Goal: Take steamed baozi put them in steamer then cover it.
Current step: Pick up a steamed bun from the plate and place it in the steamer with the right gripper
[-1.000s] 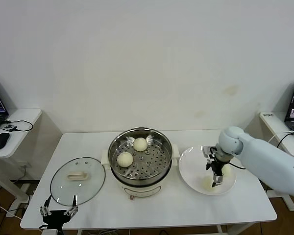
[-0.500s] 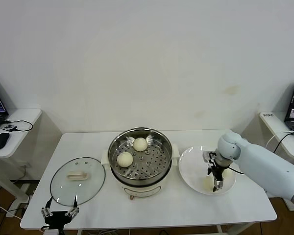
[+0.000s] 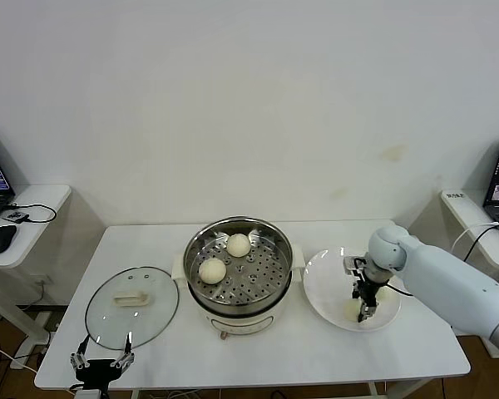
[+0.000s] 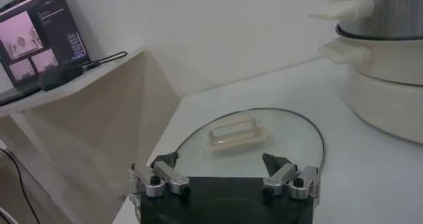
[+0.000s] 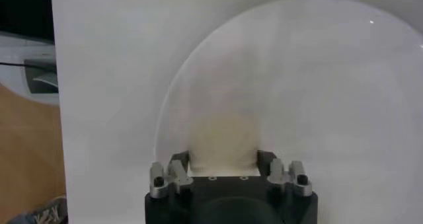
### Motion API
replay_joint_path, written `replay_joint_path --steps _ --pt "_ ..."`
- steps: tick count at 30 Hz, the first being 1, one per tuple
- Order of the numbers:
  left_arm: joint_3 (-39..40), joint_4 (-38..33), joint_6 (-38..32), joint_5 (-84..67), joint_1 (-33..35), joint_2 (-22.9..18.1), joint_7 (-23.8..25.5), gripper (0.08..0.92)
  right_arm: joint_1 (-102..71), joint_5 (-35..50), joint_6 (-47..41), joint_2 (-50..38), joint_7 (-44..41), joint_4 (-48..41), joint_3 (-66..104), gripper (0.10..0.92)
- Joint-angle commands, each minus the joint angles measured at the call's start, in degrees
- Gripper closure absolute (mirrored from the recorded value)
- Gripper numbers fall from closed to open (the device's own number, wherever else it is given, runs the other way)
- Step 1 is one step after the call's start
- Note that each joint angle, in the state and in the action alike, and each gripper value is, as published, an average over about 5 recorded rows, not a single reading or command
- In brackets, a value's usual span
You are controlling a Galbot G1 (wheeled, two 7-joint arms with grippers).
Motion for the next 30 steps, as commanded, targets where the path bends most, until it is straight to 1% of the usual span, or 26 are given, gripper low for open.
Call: replay_joint_path --steps 1,6,11,17,20,23,25,30 --pt "0.08 0.21 -0.04 -0.01 -0.23 -0.03 -0.13 0.177 3.8 1.63 0.38 -1.41 -0.72 1.44 0.99 0.44" --pt "0.1 1.2 -0.1 -0.04 -1.18 -0.01 -0.75 0.177 13.83 5.33 0.9 -0.99 -1.87 4.26 0.09 0.44" --pt "0.09 1.87 -0.55 0.39 -1.84 0.1 -1.49 0.177 22.7 9.29 1.29 1.82 -2.84 7.03 -1.21 0.437" --pt "0.15 2.17 -1.27 1.49 -2.41 0.07 -2.64 0.177 32.58 15.3 3.71 9.35 -4.02 4.5 -7.19 0.439" --pt "-0.01 1.91 -1.5 1.73 -2.5 0.11 -3.01 0.177 35.32 18.46 9.01 14.27 -4.17 1.06 -8.55 0.44" --pt "-0.21 1.4 -1.6 1.69 -2.43 0.08 -3.24 0.177 36.67 21.01 19.48 19.64 -3.86 -3.65 -9.04 0.44" --pt "-0.37 0.93 -1.58 1.53 -2.37 0.02 -3.3 0.177 37.36 21.26 25.26 22.59 -3.76 -5.82 -9.58 0.44" --pt "-0.65 0.06 -1.49 1.41 -2.33 -0.04 -3.22 0.177 38.04 20.29 30.48 25.69 -2.77 -4.2 -12.4 0.438"
